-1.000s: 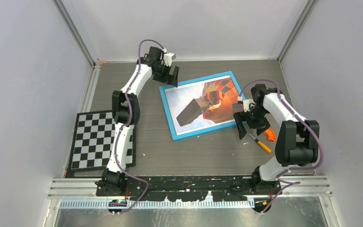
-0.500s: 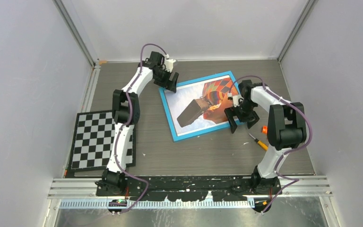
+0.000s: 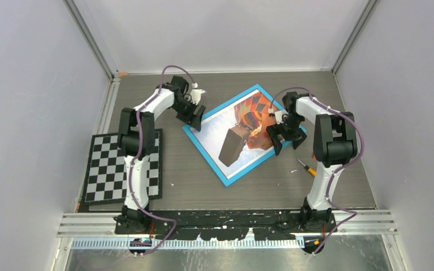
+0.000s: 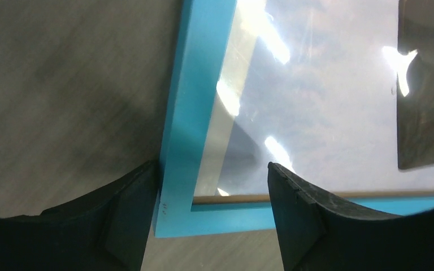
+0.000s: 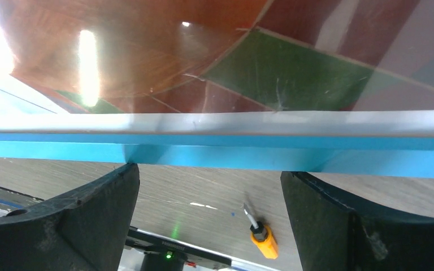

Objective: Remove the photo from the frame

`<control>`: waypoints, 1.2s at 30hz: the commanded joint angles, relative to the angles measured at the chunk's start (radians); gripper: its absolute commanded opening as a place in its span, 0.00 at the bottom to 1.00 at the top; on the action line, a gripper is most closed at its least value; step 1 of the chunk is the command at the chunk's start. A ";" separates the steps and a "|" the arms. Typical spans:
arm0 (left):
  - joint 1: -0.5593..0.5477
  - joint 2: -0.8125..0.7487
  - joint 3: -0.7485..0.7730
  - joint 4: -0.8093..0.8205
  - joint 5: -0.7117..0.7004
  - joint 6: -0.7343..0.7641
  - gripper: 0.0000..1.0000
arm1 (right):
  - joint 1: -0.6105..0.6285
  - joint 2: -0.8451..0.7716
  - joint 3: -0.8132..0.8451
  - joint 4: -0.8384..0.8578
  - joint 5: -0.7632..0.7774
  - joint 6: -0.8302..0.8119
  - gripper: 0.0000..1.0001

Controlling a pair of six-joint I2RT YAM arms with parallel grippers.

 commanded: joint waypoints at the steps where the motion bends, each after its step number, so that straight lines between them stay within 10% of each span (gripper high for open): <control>1: -0.022 -0.155 -0.230 -0.050 0.140 -0.003 0.71 | 0.007 0.029 0.095 0.056 -0.146 -0.073 1.00; 14: -0.047 -0.491 -0.608 -0.033 0.178 -0.048 0.72 | 0.011 0.116 0.277 0.045 -0.291 -0.015 1.00; 36: -0.016 -0.257 -0.382 0.132 0.024 -0.187 0.79 | -0.084 -0.038 0.030 0.087 -0.389 0.344 1.00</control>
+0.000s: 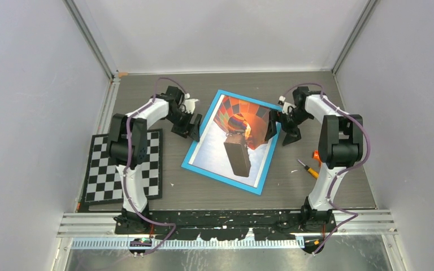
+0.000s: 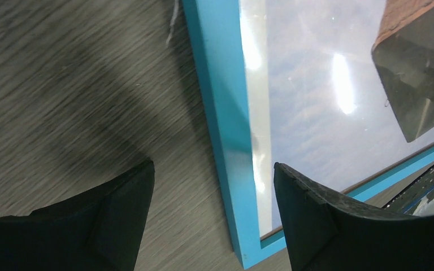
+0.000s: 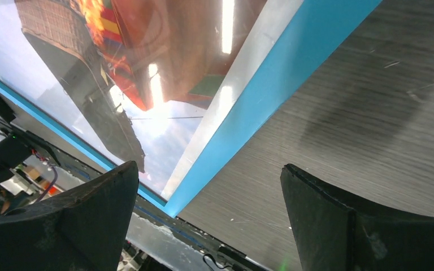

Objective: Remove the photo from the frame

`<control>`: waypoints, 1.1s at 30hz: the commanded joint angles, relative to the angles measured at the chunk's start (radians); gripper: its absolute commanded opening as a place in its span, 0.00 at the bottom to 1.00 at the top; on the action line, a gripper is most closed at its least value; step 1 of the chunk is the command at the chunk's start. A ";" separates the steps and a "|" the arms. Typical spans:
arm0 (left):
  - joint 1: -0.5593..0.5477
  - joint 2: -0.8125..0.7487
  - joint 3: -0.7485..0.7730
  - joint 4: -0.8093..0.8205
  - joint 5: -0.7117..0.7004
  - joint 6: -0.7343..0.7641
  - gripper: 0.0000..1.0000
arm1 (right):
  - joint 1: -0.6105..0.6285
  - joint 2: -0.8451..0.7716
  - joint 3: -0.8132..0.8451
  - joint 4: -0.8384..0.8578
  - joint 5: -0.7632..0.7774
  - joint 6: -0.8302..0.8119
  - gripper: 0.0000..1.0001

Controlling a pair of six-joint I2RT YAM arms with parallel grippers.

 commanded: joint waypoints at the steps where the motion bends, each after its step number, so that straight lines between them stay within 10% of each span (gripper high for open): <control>1: -0.045 -0.013 -0.016 0.030 0.020 0.012 0.78 | 0.008 -0.002 -0.028 0.048 -0.034 0.064 1.00; 24: -0.158 -0.366 -0.230 -0.010 0.059 0.050 0.75 | 0.014 0.178 0.274 0.027 -0.100 0.077 1.00; 33: -0.550 -0.462 -0.269 0.067 -0.304 0.335 0.76 | -0.117 -0.044 0.110 0.032 -0.154 0.162 1.00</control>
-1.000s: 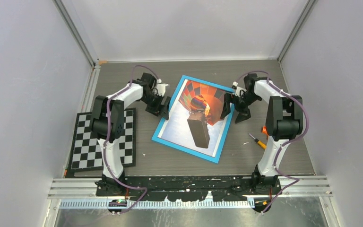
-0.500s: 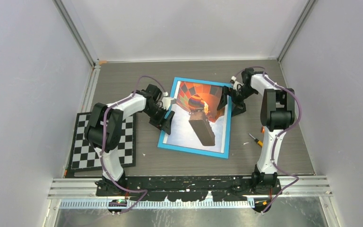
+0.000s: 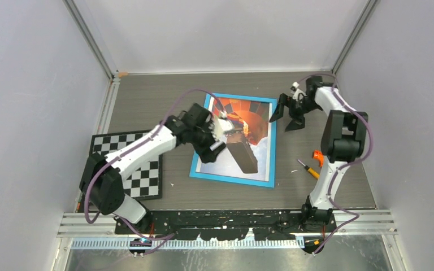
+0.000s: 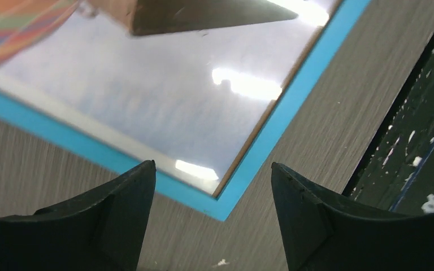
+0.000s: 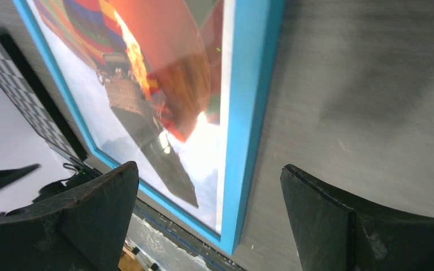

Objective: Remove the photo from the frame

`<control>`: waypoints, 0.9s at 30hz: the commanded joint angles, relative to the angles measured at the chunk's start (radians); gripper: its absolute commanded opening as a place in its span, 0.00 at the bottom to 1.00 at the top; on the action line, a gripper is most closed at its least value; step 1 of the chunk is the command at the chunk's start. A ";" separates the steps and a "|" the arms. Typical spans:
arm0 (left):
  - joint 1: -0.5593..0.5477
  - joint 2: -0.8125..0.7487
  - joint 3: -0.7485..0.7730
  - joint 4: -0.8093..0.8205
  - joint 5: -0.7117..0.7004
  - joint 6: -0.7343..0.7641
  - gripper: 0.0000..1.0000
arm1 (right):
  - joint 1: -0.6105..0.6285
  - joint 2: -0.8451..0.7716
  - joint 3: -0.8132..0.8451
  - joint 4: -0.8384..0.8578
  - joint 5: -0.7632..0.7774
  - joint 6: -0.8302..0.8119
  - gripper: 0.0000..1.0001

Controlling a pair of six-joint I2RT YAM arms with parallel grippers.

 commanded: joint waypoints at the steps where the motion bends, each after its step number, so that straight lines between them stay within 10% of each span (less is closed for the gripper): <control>1: -0.190 0.051 -0.013 0.060 -0.179 0.169 0.75 | -0.038 -0.201 -0.128 0.010 -0.046 0.042 1.00; 19: -0.566 0.348 0.004 0.279 -0.423 0.351 0.65 | -0.118 -0.352 -0.384 0.041 -0.093 0.039 1.00; 27: -0.594 0.375 0.038 0.224 -0.397 0.306 0.23 | -0.119 -0.345 -0.433 0.064 -0.112 0.044 1.00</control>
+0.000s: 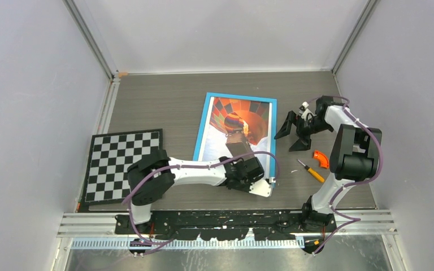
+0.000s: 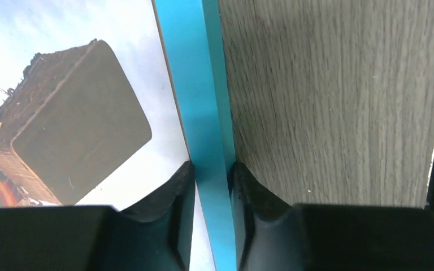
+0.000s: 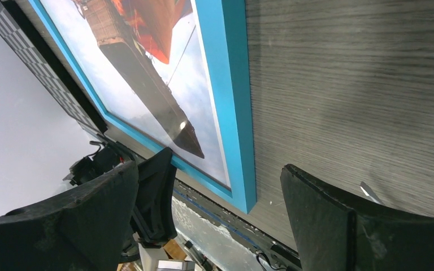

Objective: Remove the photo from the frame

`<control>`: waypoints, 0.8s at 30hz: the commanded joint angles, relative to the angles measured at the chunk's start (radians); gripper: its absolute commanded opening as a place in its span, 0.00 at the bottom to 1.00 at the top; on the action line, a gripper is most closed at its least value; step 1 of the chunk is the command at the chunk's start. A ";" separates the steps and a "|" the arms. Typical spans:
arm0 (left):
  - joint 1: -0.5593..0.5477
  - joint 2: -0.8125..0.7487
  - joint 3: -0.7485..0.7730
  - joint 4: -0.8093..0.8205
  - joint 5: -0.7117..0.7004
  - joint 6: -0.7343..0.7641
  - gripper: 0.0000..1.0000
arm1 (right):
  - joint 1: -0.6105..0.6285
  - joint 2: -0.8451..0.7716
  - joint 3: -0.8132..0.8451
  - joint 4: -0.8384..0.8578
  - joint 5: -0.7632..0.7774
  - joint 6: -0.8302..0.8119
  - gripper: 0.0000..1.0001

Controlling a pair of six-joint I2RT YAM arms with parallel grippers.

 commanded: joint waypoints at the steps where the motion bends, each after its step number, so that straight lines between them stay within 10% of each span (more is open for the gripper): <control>1: -0.006 0.010 0.052 -0.050 0.021 -0.049 0.14 | 0.002 -0.048 -0.020 0.033 -0.039 0.018 1.00; 5: -0.004 -0.033 0.075 -0.076 0.029 -0.085 0.00 | 0.002 -0.023 -0.040 0.056 -0.078 0.041 1.00; 24: 0.068 -0.109 0.233 -0.178 0.120 -0.174 0.00 | 0.002 0.124 -0.152 0.219 -0.338 0.138 0.99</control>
